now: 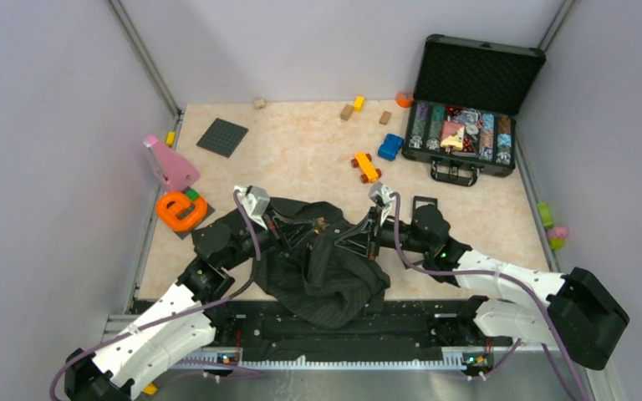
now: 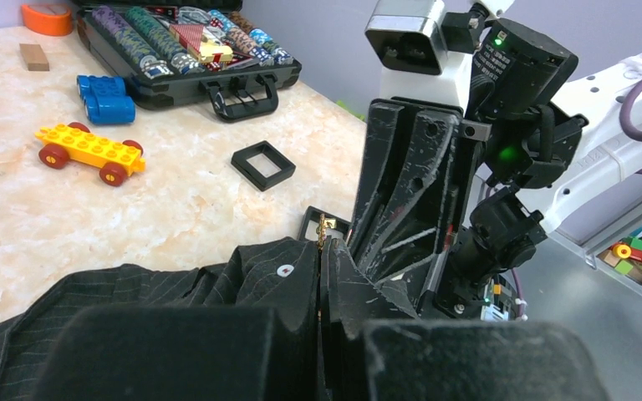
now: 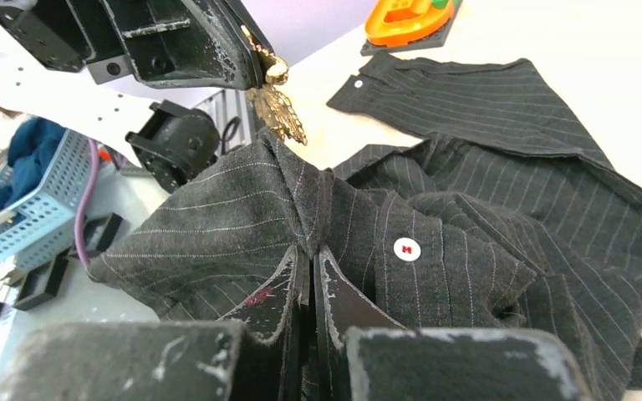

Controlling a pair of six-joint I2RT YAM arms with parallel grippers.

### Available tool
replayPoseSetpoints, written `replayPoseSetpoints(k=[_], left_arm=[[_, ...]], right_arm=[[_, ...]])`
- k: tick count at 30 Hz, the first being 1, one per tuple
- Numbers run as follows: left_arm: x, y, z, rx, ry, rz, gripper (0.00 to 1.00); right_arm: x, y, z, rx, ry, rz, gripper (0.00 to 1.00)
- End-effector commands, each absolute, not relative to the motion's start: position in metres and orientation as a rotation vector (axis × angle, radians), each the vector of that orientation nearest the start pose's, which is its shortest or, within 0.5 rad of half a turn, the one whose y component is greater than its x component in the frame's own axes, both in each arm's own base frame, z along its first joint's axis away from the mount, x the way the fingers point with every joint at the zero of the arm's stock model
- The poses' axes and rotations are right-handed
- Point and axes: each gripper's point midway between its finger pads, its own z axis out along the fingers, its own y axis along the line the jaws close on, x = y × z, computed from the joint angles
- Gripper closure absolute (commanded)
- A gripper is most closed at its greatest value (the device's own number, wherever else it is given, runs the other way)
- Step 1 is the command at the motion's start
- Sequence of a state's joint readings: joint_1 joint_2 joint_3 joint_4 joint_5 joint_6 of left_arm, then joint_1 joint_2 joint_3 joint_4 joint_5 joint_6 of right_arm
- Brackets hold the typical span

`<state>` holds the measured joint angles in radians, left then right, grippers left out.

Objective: Remove the brooch from the garment
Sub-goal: Remove the brooch from the clothes, then close the brooch.

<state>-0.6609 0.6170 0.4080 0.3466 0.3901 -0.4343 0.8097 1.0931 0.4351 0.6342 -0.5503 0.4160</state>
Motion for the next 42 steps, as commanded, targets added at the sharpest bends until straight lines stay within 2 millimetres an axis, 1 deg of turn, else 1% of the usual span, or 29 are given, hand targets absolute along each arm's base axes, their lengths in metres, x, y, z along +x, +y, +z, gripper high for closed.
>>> replayPoseSetpoints(k=[1, 4, 6, 8, 11, 12, 14, 16, 17, 19, 21, 22, 24, 28, 30, 31, 32, 33, 34, 35, 36, 38, 39, 42], left_arm=[[0.183, -0.237, 0.288, 0.508, 1.43, -1.096, 1.0], [0.19, -0.233, 0.278, 0.499, 1.477, -1.043, 1.0], [0.195, -0.23, 0.272, 0.487, 1.504, -1.006, 1.0], [0.2, -0.226, 0.267, 0.472, 1.529, -0.967, 1.0], [0.208, -0.215, 0.266, 0.426, 1.554, -0.892, 1.0], [0.21, -0.211, 0.268, 0.412, 1.556, -0.867, 1.0], [0.213, -0.201, 0.28, 0.389, 1.533, -0.809, 1.0], [0.214, -0.188, 0.303, 0.377, 1.518, -0.742, 1.0], [0.214, -0.184, 0.31, 0.378, 1.519, -0.715, 1.0], [0.214, -0.177, 0.326, 0.378, 1.502, -0.679, 1.0], [0.215, -0.174, 0.336, 0.386, 1.481, -0.653, 1.0], [0.218, -0.168, 0.341, 0.364, 1.472, -0.622, 1.0], [0.218, -0.164, 0.354, 0.354, 1.444, -0.601, 1.0], [0.214, -0.163, 0.376, 0.364, 1.391, -0.608, 1.0], [0.212, -0.165, 0.385, 0.375, 1.371, -0.624, 1.0], [0.209, -0.17, 0.389, 0.396, 1.359, -0.649, 1.0], [0.206, -0.173, 0.393, 0.41, 1.345, -0.673, 1.0], [0.204, -0.177, 0.396, 0.421, 1.33, -0.696, 1.0], [0.201, -0.18, 0.399, 0.425, 1.319, -0.72, 1.0], [0.199, -0.182, 0.401, 0.43, 1.309, -0.743, 1.0], [0.197, -0.186, 0.402, 0.437, 1.305, -0.767, 1.0], [0.194, -0.193, 0.405, 0.454, 1.297, -0.816, 1.0], [0.192, -0.197, 0.404, 0.461, 1.299, -0.845, 1.0], [0.184, -0.211, 0.41, 0.463, 1.284, -0.969, 1.0]], right_arm=[[0.177, 0.316, 0.251, -0.748, 1.451, 1.256, 1.0], [0.189, 0.29, 0.27, -0.598, 1.385, 1.181, 1.0], [0.194, 0.277, 0.273, -0.53, 1.371, 1.129, 1.0], [0.198, 0.268, 0.269, -0.491, 1.391, 1.087, 1.0], [0.2, 0.268, 0.255, -0.501, 1.446, 1.069, 1.0], [0.2, 0.271, 0.25, -0.519, 1.465, 1.07, 1.0], [0.199, 0.277, 0.235, -0.554, 1.515, 1.077, 1.0], [0.199, 0.286, 0.222, -0.603, 1.564, 1.089, 1.0], [0.2, 0.291, 0.217, -0.629, 1.585, 1.096, 1.0], [0.203, 0.301, 0.211, -0.67, 1.61, 1.109, 1.0], [0.209, 0.31, 0.212, -0.688, 1.607, 1.115, 1.0], [0.214, 0.314, 0.216, -0.686, 1.593, 1.114, 1.0], [0.226, 0.323, 0.221, -0.676, 1.583, 1.101, 1.0], [0.257, 0.352, 0.259, -0.663, 1.526, 1.101, 1.0], [0.277, 0.36, 0.282, -0.605, 1.5, 1.076, 1.0], [0.286, 0.361, 0.294, -0.568, 1.485, 1.062, 0.87], [0.291, 0.363, 0.302, -0.554, 1.471, 1.056, 0.76], [0.293, 0.364, 0.308, -0.55, 1.46, 1.054, 0.54], [0.294, 0.364, 0.311, -0.543, 1.46, 1.049, 0.4], [0.293, 0.362, 0.311, -0.539, 1.463, 1.054, 0.34], [0.289, 0.36, 0.309, -0.547, 1.457, 1.061, 0.32], [0.273, 0.354, 0.303, -0.576, 1.427, 1.091, 0.32], [0.263, 0.35, 0.301, -0.598, 1.401, 1.112, 0.32], [0.232, 0.34, 0.304, -0.685, 1.306, 1.163, 0.33]])
